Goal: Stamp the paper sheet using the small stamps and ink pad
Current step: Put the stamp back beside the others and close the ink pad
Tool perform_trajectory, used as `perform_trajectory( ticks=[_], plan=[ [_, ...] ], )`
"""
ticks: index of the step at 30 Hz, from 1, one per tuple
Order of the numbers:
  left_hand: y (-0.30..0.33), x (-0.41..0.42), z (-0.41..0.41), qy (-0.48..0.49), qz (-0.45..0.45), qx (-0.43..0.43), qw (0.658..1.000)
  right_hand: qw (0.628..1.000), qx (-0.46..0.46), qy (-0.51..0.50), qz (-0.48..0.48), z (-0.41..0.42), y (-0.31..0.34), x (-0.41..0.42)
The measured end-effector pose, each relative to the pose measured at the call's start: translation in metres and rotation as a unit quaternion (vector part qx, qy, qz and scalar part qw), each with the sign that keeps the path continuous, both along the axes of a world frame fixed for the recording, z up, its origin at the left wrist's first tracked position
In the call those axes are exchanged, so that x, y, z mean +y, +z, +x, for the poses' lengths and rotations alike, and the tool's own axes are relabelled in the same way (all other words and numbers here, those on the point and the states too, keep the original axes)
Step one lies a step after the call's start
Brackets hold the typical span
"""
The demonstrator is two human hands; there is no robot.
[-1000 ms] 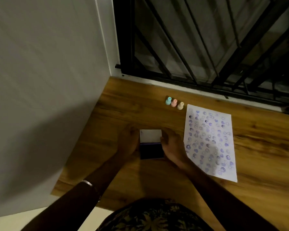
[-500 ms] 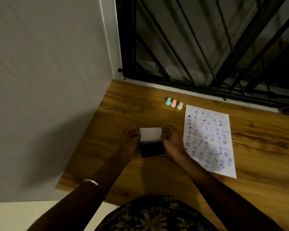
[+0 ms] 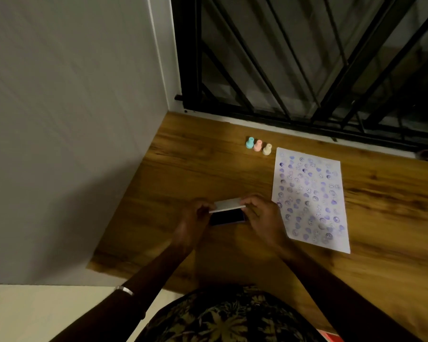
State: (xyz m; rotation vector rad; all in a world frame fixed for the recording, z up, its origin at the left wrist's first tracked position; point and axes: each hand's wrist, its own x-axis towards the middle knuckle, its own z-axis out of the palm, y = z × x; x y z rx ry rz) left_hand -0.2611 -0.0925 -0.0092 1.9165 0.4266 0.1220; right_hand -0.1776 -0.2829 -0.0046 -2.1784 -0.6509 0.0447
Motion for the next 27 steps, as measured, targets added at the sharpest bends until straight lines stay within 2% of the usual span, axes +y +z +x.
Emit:
perform_trajectory(
  ticks=[3, 5, 11, 22, 27],
  plan=[
    [-0.014, 0.000, -0.014, -0.059, 0.042, -0.034, 0.997, 0.998, -0.016, 0.039, -0.053, -0.007, -0.012, -0.009],
    [-0.019, 0.000, -0.018, -0.082, 0.082, -0.022, 0.993, 0.995, -0.013, 0.053, -0.086, -0.008, -0.019, -0.013],
    [-0.025, 0.003, -0.020, -0.134, 0.121, -0.031, 0.983, 0.990, -0.018, 0.079, -0.113, -0.009, -0.020, -0.013],
    [-0.031, -0.001, -0.017, -0.134, 0.161, -0.047, 0.977, 0.985, -0.013, 0.107, -0.132, -0.011, -0.021, -0.010],
    [-0.032, 0.000, -0.007, -0.156, 0.185, -0.019, 0.970, 0.975, -0.032, 0.145, -0.166, -0.002, -0.021, -0.008]
  ],
)
